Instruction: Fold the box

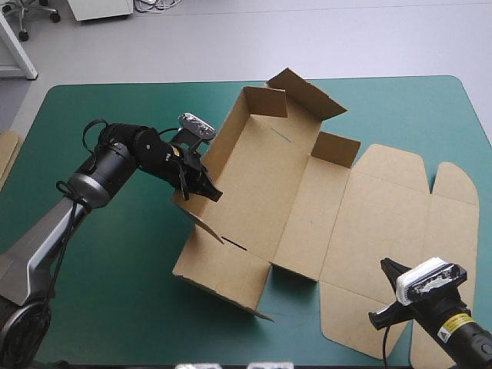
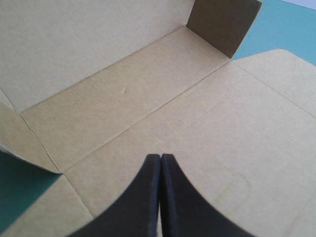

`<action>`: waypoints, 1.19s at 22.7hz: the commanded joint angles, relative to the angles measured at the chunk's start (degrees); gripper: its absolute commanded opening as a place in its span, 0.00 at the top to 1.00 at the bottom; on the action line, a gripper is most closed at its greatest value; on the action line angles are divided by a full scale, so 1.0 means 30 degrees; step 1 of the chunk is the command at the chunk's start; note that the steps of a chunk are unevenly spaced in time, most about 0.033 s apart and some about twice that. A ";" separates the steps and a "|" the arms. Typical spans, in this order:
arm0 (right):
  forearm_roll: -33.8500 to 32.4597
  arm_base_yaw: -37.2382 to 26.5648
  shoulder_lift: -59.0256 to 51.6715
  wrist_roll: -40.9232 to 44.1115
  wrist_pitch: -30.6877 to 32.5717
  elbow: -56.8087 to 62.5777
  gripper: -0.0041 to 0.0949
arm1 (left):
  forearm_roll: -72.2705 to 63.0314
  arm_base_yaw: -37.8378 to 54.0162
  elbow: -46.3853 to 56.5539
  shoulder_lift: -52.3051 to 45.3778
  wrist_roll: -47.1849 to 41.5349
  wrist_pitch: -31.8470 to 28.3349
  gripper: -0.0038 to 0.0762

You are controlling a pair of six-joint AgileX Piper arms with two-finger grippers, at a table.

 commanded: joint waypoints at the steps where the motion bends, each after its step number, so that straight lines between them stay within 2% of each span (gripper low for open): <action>1: -0.0224 0.0039 0.0209 -0.0117 -0.1373 -0.0501 0.97 | 0.3978 -0.0895 -0.1549 -0.0940 -0.0489 -0.0148 0.96; 5: -0.0224 0.0039 0.0209 -0.0117 -0.1373 -0.0501 0.97 | 0.7799 -0.1448 -0.2013 -0.0970 -0.0114 0.0511 0.96; 8: -0.0224 0.0039 0.0209 -0.0117 -0.1373 -0.0501 0.97 | 0.8435 -0.1496 -0.2110 -0.1095 0.1071 0.0266 0.96; 13: -0.0224 0.0039 0.0209 -0.0046 -0.1270 -0.0501 0.97 | 0.8914 -0.1752 -0.2567 -0.1583 0.3194 -0.2021 0.96; 16: -0.0400 0.0039 0.0209 0.0596 -0.1272 -0.0573 0.97 | 1.0717 -0.3646 -0.2822 -0.1562 0.3636 -0.4149 0.96; 18: -0.1344 0.0039 0.0209 0.1696 -0.1291 -0.0646 0.97 | 1.1909 -0.5195 -0.2595 -0.1395 0.3636 -0.5059 0.96; 20: -0.2709 0.0039 0.0209 0.3249 -0.1051 -0.1062 0.97 | 1.3923 -0.6645 -0.2038 -0.1276 0.2317 -0.5185 0.96; 23: -0.5147 0.0039 0.0245 0.6489 -0.0653 -0.2152 0.97 | 1.9285 -0.8538 -0.0620 -0.1276 -0.2690 -0.5551 0.96; 25: -0.6708 0.0039 0.0779 0.7862 0.0566 -0.3162 0.97 | 2.2303 -0.9885 0.0510 -0.1276 -0.4709 -0.5464 0.96; 27: -0.6959 0.0039 0.1963 0.7901 0.2086 -0.4428 0.97 | 2.5402 -1.1050 0.1912 -0.1479 -0.6732 -0.5187 0.96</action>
